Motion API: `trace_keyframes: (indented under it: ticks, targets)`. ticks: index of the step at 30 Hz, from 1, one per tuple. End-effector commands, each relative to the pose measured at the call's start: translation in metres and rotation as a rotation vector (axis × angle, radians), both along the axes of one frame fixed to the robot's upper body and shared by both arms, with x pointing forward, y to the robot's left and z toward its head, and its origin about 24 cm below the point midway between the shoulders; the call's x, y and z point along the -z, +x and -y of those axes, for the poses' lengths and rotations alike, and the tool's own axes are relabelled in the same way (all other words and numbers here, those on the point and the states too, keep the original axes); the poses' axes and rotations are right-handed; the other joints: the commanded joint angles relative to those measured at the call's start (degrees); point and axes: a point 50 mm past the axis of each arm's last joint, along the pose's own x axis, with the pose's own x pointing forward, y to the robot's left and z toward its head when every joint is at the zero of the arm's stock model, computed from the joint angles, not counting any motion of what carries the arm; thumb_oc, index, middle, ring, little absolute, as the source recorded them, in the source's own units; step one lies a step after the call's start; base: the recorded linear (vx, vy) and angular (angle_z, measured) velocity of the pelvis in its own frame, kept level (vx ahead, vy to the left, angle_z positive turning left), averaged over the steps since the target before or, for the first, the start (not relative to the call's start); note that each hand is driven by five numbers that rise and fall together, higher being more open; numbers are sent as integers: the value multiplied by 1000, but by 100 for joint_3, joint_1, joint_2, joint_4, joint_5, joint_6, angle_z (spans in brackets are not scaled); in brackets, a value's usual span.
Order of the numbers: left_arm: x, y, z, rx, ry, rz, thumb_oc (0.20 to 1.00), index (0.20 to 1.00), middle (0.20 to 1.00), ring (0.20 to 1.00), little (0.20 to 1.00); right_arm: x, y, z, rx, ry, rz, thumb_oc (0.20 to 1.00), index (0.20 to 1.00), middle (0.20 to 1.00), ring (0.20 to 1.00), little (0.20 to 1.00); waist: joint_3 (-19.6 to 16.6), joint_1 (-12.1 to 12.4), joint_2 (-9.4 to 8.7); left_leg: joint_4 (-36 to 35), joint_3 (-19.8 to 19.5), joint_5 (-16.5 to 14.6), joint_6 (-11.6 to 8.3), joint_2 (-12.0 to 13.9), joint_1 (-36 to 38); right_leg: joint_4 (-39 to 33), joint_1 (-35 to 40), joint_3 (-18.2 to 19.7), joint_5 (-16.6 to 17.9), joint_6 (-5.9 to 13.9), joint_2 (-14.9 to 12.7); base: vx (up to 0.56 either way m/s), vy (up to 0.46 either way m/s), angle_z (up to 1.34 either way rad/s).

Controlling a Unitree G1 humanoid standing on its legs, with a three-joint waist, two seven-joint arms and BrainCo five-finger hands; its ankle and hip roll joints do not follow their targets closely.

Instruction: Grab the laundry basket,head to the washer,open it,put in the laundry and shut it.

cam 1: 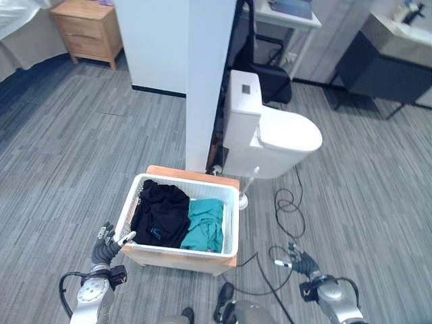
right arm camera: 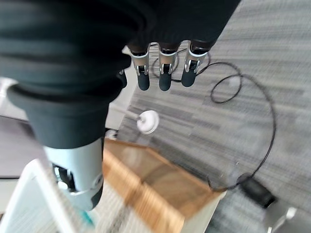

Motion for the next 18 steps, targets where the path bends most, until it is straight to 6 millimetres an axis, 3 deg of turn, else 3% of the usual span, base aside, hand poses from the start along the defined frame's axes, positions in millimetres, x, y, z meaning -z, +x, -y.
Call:
trace_keyframes:
  ticks: [1, 2, 3, 4, 6, 7, 8, 10, 14, 18]
  targets:
    - [-50, 6, -28, -63, 227, 167, 1000, 1000, 1000, 1000, 1000, -14, 4, 16, 55, 42, 84, 1000, 1000, 1000, 1000, 1000, 275, 43, 170, 932, -32, 11, -248, 504, -1399, 46, 493, -16, -698, 544, -152, -82, -132, -27]
    - [-50, 6, -28, -63, 227, 167, 1000, 1000, 1000, 1000, 1000, -14, 4, 16, 55, 43, 84, 1000, 1000, 1000, 1000, 1000, 253, 26, 172, 1000, -44, 13, -244, 502, -1481, 45, 452, -33, -677, 542, -153, -179, -98, -43]
    - [-57, 10, -33, -56, 254, 172, 1000, 1000, 1000, 1000, 1000, -20, 6, 25, 54, 32, 101, 1000, 1000, 1000, 1000, 1000, 490, 105, 249, 1683, -357, 113, -393, 503, -1813, 51, 445, 57, -701, 429, -45, -141, -5, -46]
    - [-69, 12, -39, -37, 299, 173, 1000, 1000, 1000, 1000, 1000, -23, 7, 35, 68, 15, 97, 1000, 1000, 1000, 1000, 1000, 535, 94, 284, 1507, -645, 92, -472, 692, -1949, -34, 467, 84, -725, 487, -31, -119, -4, -44]
    - [-80, 13, -45, -19, 343, 176, 1000, 1000, 1000, 1000, 1000, -27, 13, 41, 87, 17, 115, 1000, 1000, 1000, 1000, 1000, 551, 146, 338, 884, -951, 376, -587, 1067, -1891, -92, 497, 120, -745, 575, 8, 34, 62, -62]
    - [-91, 9, -54, -28, 399, 170, 1000, 1000, 1000, 1000, 1000, -30, 17, 43, 96, 21, 127, 1000, 1000, 1000, 1000, 1000, 566, 230, 419, 330, -1453, 570, -598, 1297, -1792, -57, 490, 308, -824, 622, 72, 133, 172, -72]
    - [-92, 6, -56, 0, 426, 134, 1000, 1000, 1000, 1000, 1000, -31, 15, 44, 106, 37, 132, 1000, 1000, 1000, 1000, 1000, 524, 170, 525, -65, -1538, 667, -671, 1467, -1581, -28, 519, 421, -870, 655, 85, 136, 223, -79]
    - [-92, 7, -56, 35, 433, 107, 1000, 1000, 1000, 1000, 1000, -35, 16, 47, 123, 51, 156, 1000, 1000, 1000, 1000, 1000, 546, 108, 600, -113, -1344, 738, -766, 1444, -1546, 11, 492, 429, -858, 655, -19, 38, 267, -55]
    - [-91, 21, -65, 76, 468, -21, 1000, 1000, 1000, 1000, 1000, -71, 63, 20, 30, 194, 332, 1000, 1000, 1000, 1000, 1000, 1061, 77, 616, -102, -1017, 621, -582, 1126, -1772, 252, -123, 665, -536, 808, -372, -212, 278, -17]
    - [-94, 30, -63, 42, 431, 18, 1000, 1000, 1000, 1000, 1000, -81, 76, 3, -20, 229, 371, 1000, 1000, 1000, 1000, 1000, 1234, 89, 522, -193, -870, 669, -522, 1067, -1910, 189, -320, 688, -375, 870, -482, -114, 96, -7]
